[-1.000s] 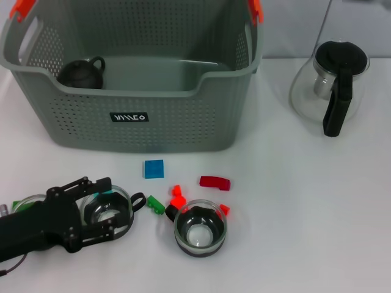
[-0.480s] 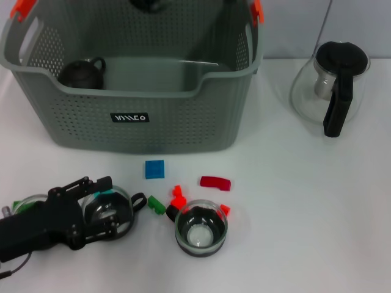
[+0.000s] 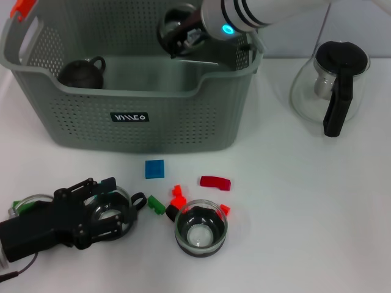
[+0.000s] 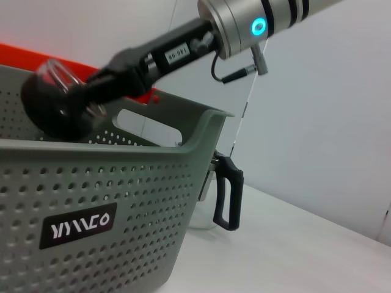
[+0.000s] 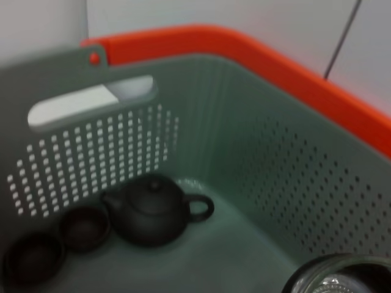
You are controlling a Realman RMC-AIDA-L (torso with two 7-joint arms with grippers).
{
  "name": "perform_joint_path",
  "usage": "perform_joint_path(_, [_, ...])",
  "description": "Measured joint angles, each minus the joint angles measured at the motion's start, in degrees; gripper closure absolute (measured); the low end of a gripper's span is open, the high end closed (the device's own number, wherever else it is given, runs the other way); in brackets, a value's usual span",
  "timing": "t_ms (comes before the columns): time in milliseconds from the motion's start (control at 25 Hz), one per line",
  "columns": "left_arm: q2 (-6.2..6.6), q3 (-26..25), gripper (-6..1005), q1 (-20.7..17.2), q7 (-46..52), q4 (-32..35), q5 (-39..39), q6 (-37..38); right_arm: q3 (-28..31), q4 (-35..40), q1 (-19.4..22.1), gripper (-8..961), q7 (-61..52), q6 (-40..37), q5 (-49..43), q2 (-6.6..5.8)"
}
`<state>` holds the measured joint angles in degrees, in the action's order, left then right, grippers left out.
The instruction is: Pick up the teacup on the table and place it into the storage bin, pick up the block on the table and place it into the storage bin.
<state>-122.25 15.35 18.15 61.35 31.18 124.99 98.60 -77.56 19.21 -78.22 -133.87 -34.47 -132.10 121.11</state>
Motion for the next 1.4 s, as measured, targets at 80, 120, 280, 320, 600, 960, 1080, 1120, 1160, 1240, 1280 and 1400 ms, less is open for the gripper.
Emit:
perform_joint_path(80, [0.0,-0.03,176,0.06,0.0,-0.11,0.07,-0.07,-0.34,-0.45,0.32,895,0.0,-0.17,0.09,-0.08])
perform_joint_path(120, [0.02,-0.04,176,0.09,0.0,-0.13,0.06,-0.1,-0.36,-0.57,0.45,894,0.0,-0.31,0.07,-0.12])
perform_joint_path(280, [0.01,-0.06,176,0.16,0.0,-0.19,0.0,-0.11,-0.39,-0.81,0.97,891,-0.01,-0.78,-0.16,-0.21])
perform_joint_path(320, [0.01,-0.06,176,0.16,0.0,-0.19,0.0,-0.11,-0.4,-0.82,1.04,890,-0.01,-0.93,-0.19,-0.24])
perform_joint_path(600, [-0.04,-0.06,176,0.0,0.0,-0.26,0.08,-0.1,-1.14,-0.86,1.18,883,-0.14,-1.9,-0.2,-0.27])
perform_joint_path(960, [-0.12,-0.12,176,-0.17,0.0,-0.26,-0.07,-0.07,-2.92,-0.74,1.34,800,-1.54,-2.97,-0.36,-0.58])
perform_joint_path(1080, [-0.17,-0.14,176,-0.11,0.0,-0.39,-0.1,-0.07,-2.32,2.24,2.81,740,-1.87,-3.56,0.34,-0.72])
perform_joint_path(1120, [-0.18,-0.14,176,-0.11,0.0,-0.39,-0.1,-0.06,-1.85,4.6,4.22,720,-1.59,-4.06,0.99,-0.75])
perform_joint_path(1160, [-0.18,-0.15,176,-0.13,0.0,-0.4,-0.11,-0.05,-1.26,8.67,6.85,701,-1.1,-4.96,2.23,-0.76])
perform_joint_path(1240, [-0.18,-0.15,176,-0.18,0.0,-0.41,-0.11,0.12,-0.69,18.88,13.45,661,0.5,-7.38,6.55,-0.76])
perform_joint_path(1280, [-0.19,-0.14,176,-0.19,0.0,-0.42,-0.11,0.27,-0.61,26.11,17.37,620,2.59,-8.83,10.81,-0.75])
perform_joint_path(1400, [-0.18,-0.2,176,-0.26,0.27,-0.42,-0.1,0.19,0.09,41.6,28.48,497,14.5,-13.89,28.45,-0.91])
